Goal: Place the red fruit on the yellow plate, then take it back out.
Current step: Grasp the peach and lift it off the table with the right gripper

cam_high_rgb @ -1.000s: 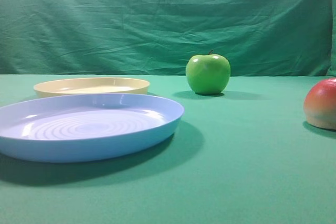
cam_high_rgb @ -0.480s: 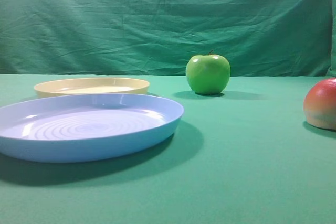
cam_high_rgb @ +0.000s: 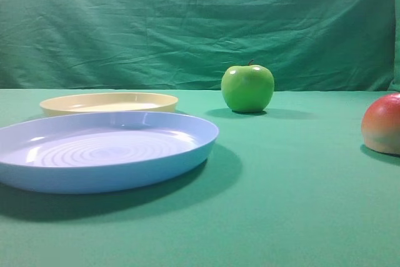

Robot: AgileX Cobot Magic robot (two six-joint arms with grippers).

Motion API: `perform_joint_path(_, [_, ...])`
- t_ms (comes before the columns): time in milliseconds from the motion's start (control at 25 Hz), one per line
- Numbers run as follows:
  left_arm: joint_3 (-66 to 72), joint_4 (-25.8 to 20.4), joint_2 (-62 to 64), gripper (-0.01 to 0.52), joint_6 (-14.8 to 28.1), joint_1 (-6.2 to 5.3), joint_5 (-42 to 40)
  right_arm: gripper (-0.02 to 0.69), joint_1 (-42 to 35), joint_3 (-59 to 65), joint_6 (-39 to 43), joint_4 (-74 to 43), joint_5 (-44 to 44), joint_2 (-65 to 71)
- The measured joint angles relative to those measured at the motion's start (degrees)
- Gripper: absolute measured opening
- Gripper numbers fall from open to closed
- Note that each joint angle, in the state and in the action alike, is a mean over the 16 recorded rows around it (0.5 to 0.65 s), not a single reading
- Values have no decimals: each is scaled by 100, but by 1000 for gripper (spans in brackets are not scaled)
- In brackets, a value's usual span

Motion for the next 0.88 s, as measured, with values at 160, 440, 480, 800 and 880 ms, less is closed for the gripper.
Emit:
perform_joint_path(160, [0, 0, 0, 0, 0, 0, 0, 3, 278, -13, -67, -19, 23, 479])
perform_joint_path(440, [0, 0, 0, 0, 0, 0, 0, 136, 848, -66, -174, -200, -262, 1413])
perform_joint_path(480, [0, 0, 0, 0, 0, 0, 0, 173, 913, -74, -168, -230, -338, 1550])
perform_joint_path(800, [0, 0, 0, 0, 0, 0, 0, 499, 1171, -161, 104, -424, -1114, 2711])
perform_joint_path(880, [0, 0, 0, 0, 0, 0, 0, 568, 1180, -195, 209, -472, -1298, 3028])
